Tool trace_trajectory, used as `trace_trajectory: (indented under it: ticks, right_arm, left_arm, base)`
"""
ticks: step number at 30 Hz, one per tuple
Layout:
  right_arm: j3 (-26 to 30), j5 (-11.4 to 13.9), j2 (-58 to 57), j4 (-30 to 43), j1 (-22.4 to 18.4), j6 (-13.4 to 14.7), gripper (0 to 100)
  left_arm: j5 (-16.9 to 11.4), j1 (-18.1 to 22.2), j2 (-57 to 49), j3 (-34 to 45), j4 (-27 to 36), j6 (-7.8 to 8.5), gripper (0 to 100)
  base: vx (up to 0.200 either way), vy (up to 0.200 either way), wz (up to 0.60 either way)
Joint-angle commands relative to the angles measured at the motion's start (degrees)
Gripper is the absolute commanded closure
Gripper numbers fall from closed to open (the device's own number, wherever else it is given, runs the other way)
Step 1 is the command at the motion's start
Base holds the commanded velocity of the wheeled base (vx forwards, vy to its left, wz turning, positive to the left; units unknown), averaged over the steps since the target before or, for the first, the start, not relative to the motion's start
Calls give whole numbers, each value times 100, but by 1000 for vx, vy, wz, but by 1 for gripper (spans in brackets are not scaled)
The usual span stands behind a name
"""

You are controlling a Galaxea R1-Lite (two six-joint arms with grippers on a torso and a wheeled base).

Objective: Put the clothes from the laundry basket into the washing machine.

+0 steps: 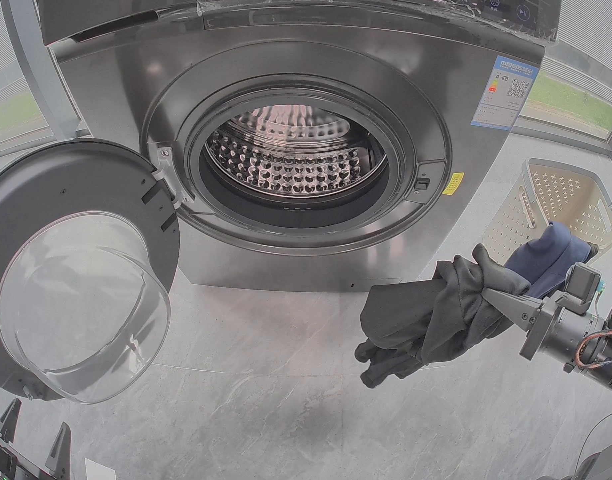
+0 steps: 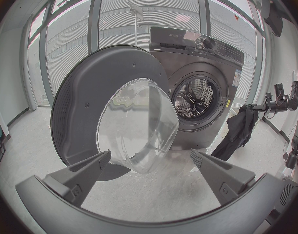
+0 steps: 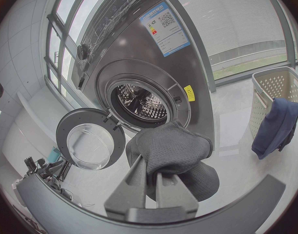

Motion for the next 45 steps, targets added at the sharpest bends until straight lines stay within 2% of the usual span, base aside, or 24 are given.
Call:
trace_trajectory:
  ticks: [1,5,7,15,20,22,24,25,27,34,40,42,43,45]
  right_arm:
    - [2,-181,-15,15,4,-80,100]
    - [2,-919,-6,76,92,-432,100]
    - [-7,-1042,-6,68,162,-432,100]
    - [-33,-1104,47,68,461,-458,100]
    - [-174,-1130,170,68,672,-484,100]
    - [-297,-1543,345,-11,848,-686,100]
    - [-464,-1869,539,-20,1023,-739,100]
    - [-570,-2000,618,-20,1129,-722,100]
    - [-745,-2106,750,-55,1340,-713,100]
    - [-1264,-2106,1180,-389,1727,-757,100]
    - [-1519,-2097,1418,-407,1832,-757,100]
    - [-1607,-2097,1549,-442,1893,-704,100]
    - [-1651,-2097,1637,-530,1920,-695,100]
    - [-1712,-2088,1840,-794,1955,-704,100]
  left_arm:
    - [4,0,-70,92,0,1,0]
    - [4,-8,-70,92,0,1,0]
    - [4,0,-70,92,0,1,0]
    - [4,-8,-70,92,0,10,0]
    - [21,0,-70,101,-9,80,0]
    - [30,27,-79,101,0,203,0]
    - [30,18,-79,101,0,177,0]
    - [30,18,-79,101,-9,168,0]
    - [30,9,-88,101,0,185,0]
    - [13,18,-79,101,0,220,0]
    - [-23,0,-61,101,-9,256,0]
    - [-23,18,-96,101,-18,326,0]
    - [-31,18,-96,101,-44,414,0]
    - [-31,27,-96,-4,-246,414,0]
  base:
    - [0,200,0]
    - [0,200,0]
    - [0,200,0]
    - [0,0,0]
    - [0,0,0]
    - [0,0,0]
    - [0,0,0]
    - [0,0,0]
    - [0,0,0]
    - [0,0,0]
    - [0,0,0]
    - [0,0,0]
    - [0,0,0]
    - [0,0,0]
